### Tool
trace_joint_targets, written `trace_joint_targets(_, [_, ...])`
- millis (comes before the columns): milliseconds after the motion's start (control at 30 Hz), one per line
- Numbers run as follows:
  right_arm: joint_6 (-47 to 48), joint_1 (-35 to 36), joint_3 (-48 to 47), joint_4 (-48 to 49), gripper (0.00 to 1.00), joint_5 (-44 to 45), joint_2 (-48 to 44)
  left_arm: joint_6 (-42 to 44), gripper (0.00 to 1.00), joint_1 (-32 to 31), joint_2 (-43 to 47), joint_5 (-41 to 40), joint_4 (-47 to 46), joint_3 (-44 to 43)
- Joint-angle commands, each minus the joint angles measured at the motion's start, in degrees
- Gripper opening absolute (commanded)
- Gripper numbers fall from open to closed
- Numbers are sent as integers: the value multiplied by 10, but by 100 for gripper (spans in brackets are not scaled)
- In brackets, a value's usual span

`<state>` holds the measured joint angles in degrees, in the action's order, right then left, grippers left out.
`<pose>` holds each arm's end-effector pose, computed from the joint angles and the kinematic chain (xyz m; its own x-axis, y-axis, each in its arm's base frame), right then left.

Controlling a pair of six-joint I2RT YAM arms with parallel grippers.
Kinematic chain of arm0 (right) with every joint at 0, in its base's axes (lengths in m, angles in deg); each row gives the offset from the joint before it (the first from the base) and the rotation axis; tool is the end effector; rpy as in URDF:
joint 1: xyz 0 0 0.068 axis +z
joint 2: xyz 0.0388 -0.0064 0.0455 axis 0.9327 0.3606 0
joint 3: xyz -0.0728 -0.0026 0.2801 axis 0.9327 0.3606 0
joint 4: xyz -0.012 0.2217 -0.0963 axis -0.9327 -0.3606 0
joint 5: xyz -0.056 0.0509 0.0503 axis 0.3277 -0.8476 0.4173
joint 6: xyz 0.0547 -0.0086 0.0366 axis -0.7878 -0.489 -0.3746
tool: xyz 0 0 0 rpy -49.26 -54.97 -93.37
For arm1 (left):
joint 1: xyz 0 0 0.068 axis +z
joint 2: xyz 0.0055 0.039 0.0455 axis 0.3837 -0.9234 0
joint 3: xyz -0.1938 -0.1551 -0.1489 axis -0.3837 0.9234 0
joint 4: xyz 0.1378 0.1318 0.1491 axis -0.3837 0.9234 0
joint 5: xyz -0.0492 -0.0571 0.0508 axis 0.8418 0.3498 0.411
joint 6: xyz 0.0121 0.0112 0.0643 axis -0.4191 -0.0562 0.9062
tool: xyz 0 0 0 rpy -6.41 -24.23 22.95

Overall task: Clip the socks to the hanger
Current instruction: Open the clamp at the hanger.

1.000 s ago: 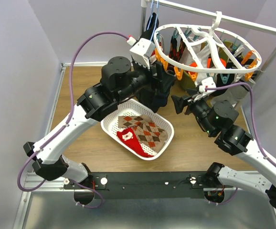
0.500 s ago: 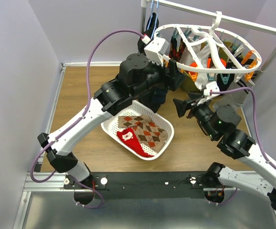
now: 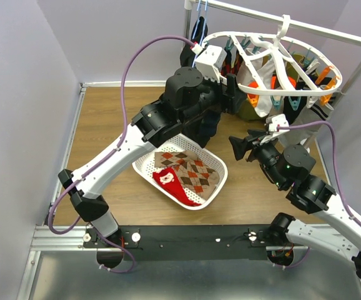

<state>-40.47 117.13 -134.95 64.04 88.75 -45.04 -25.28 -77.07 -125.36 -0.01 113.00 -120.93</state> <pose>0.1076 0.0895 0.3881 -0.0536 0.0649 -0.9964 -0.4224 0.9028 0.0816 0.2088 -0.2828 0.5221 -0.3435 -0.2399 -0.9080 0.6631 0.6227 -0.4154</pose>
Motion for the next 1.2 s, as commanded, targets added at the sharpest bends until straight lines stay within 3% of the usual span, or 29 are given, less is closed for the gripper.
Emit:
trace_joint_targets(0, [-11,-1,10,-16,74,13,-9,-2,79,-5,-14,-31,6,-25])
trace_joint_targets(467, [-19,-1,13,-26,75,6,-15,-4,62,-4,-36,-51,19,-44])
trace_joint_targets(767, [-26,0,14,-33,75,-5,-13,7,60,-4,-33,-74,5,-34])
trace_joint_targets(1167, [-38,-1,22,-30,75,-44,10,36,40,-4,-30,-77,-8,-29])
